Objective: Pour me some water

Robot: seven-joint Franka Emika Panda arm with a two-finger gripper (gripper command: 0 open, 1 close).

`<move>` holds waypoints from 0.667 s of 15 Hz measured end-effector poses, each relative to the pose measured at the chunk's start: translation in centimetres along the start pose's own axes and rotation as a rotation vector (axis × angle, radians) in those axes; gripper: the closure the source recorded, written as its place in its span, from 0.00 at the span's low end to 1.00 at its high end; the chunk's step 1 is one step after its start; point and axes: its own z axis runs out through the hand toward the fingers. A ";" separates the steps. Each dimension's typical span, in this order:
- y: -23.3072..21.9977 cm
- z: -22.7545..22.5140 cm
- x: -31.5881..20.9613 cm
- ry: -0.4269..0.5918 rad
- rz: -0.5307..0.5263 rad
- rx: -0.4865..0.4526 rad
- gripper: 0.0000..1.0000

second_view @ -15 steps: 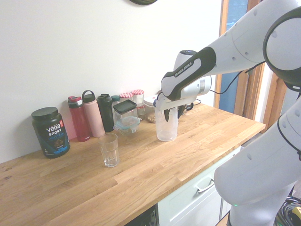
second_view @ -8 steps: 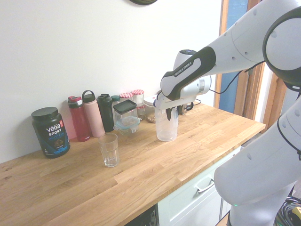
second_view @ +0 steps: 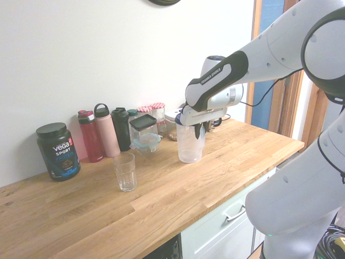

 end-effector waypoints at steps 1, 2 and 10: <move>0.1 -0.6 0.2 -0.011 -0.018 -0.005 1.00; 0.1 -1.4 0.3 -0.016 -0.041 -0.006 1.00; -3.8 -9.5 -3.8 -0.105 -0.429 -0.092 1.00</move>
